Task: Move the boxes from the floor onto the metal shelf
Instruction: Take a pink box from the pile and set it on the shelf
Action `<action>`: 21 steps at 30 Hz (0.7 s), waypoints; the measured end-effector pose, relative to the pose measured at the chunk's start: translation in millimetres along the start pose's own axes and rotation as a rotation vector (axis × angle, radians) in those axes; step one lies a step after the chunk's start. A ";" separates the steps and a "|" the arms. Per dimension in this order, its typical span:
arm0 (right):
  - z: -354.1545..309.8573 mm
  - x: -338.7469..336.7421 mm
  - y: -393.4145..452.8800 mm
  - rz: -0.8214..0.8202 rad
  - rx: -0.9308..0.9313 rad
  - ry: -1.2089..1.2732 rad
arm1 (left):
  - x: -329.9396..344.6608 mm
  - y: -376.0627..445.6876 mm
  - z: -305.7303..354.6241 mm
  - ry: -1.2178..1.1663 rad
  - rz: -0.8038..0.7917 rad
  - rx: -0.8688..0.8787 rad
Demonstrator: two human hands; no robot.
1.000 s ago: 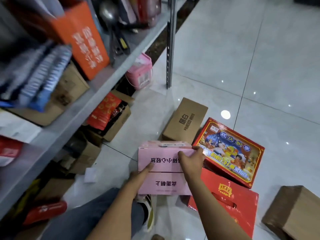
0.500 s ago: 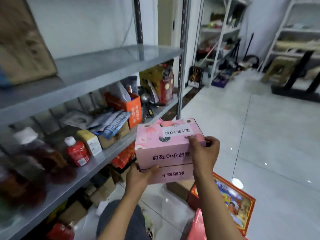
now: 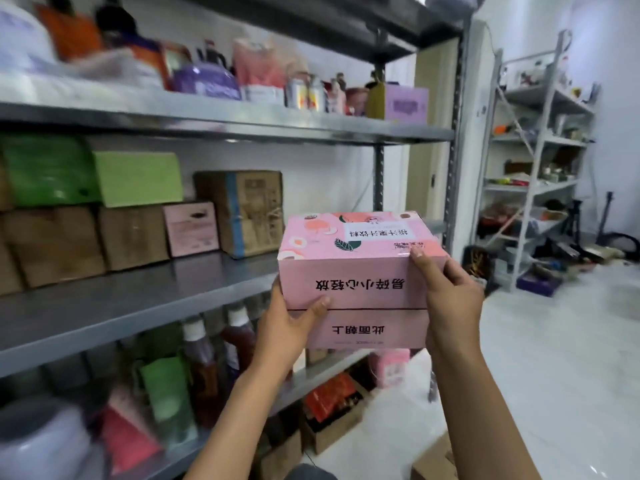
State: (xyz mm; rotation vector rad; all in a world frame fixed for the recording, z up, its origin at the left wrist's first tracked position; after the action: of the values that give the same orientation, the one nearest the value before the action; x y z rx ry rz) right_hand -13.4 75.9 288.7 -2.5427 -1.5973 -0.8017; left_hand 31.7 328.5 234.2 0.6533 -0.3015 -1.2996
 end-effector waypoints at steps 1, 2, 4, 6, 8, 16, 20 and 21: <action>-6.1 16.7 -6.8 -0.055 -0.001 0.014 | -20.2 2.8 11.3 0.014 0.042 0.020; -9.9 32.2 -13.0 -0.109 0.002 0.018 | -39.2 4.5 20.7 0.020 0.082 0.030; -14.1 65.7 -25.7 -0.204 0.010 0.008 | -80.8 6.6 36.6 0.048 0.158 0.035; -16.3 97.4 -36.9 -0.283 0.005 -0.003 | -120.5 6.2 52.4 0.097 0.247 0.049; -14.9 131.0 -51.5 -0.370 0.018 -0.005 | -160.8 1.9 65.8 0.151 0.323 0.051; 13.4 258.0 -111.7 -0.657 0.043 -0.089 | -298.3 -32.0 85.8 0.334 0.548 0.018; 41.0 313.7 -142.9 -0.771 0.073 -0.116 | -357.4 -45.3 86.6 0.474 0.656 -0.032; 48.3 327.3 -150.0 -0.794 0.083 -0.123 | -371.4 -47.1 85.1 0.497 0.673 -0.045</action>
State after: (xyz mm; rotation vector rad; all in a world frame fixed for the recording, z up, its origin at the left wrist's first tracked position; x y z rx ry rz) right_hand -10.4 433.1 355.0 -1.8846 -2.6534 -0.5771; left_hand -150.0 653.3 328.3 0.7298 -0.0661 -0.4772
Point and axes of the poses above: each hand's wrist, its own y-axis towards the middle knuckle, its own x-axis out of the palm, z = x × y, the point moved 7 cm from there along y, towards the middle knuckle, and after that the axes turned 8 degrees about x, right-handed, at the moved point
